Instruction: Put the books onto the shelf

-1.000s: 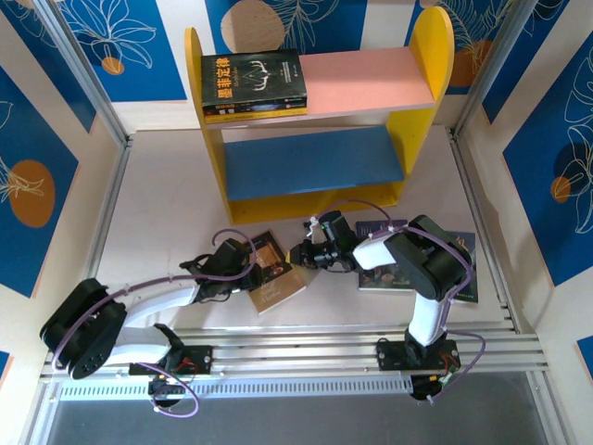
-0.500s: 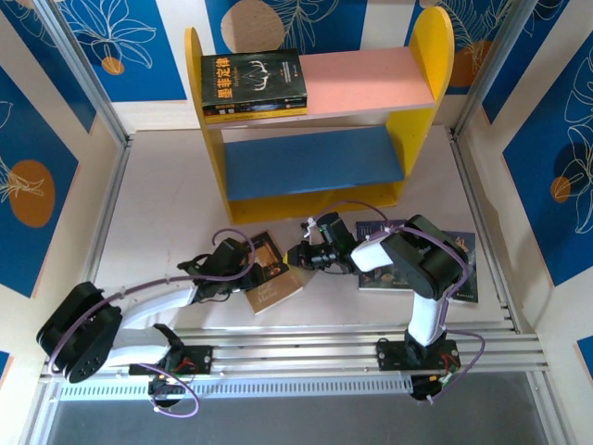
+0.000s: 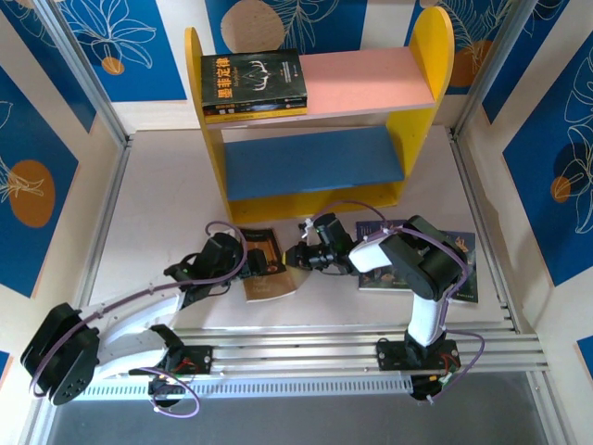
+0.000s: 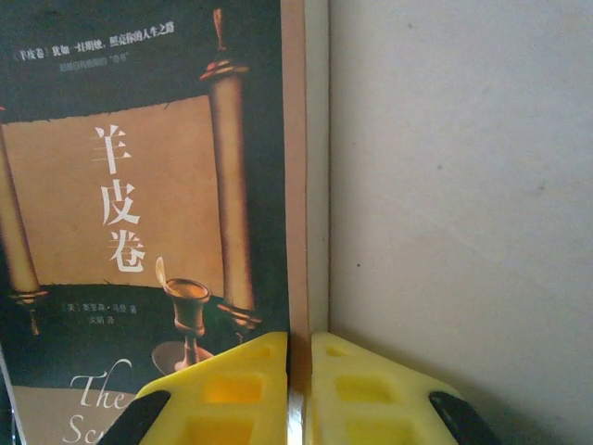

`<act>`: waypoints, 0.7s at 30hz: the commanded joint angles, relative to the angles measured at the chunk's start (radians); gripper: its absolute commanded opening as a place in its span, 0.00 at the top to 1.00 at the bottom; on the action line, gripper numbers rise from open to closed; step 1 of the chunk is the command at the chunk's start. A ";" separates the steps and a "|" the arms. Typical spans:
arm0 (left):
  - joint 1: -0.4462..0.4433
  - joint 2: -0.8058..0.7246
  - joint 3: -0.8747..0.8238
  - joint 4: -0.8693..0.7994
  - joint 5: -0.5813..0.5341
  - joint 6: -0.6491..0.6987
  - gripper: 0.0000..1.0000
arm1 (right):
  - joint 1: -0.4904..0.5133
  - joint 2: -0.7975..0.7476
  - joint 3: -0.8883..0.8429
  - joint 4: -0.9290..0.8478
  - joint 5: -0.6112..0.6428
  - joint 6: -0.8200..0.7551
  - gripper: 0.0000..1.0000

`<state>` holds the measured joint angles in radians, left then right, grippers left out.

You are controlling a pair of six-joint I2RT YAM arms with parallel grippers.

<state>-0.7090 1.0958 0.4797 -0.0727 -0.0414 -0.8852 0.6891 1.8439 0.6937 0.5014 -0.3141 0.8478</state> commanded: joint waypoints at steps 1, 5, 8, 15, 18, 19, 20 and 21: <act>-0.006 0.019 0.016 0.095 0.055 -0.004 0.28 | 0.077 0.066 -0.013 -0.154 -0.047 -0.006 0.88; -0.006 0.024 0.019 0.080 0.043 0.000 0.31 | 0.078 0.056 -0.015 -0.169 -0.035 -0.012 0.87; -0.004 0.020 0.037 0.021 0.016 0.018 0.37 | 0.078 0.043 -0.017 -0.195 -0.015 -0.022 0.83; 0.002 -0.007 0.039 -0.034 -0.013 0.029 0.50 | 0.069 0.016 -0.014 -0.236 0.012 -0.041 0.74; 0.003 -0.022 0.039 -0.054 -0.025 0.033 0.53 | 0.063 0.008 -0.011 -0.252 0.015 -0.048 0.73; 0.005 -0.026 0.040 -0.062 -0.030 0.035 0.53 | 0.061 0.004 -0.012 -0.261 0.020 -0.052 0.73; 0.006 -0.031 0.040 -0.069 -0.034 0.036 0.55 | 0.058 -0.001 -0.011 -0.269 0.024 -0.057 0.70; 0.005 -0.034 0.039 -0.071 -0.035 0.037 0.55 | 0.054 -0.006 -0.012 -0.273 0.027 -0.060 0.69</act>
<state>-0.7090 1.0866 0.4873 -0.1230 -0.0555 -0.8642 0.7288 1.8221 0.7200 0.4393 -0.2916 0.8093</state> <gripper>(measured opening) 0.454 0.296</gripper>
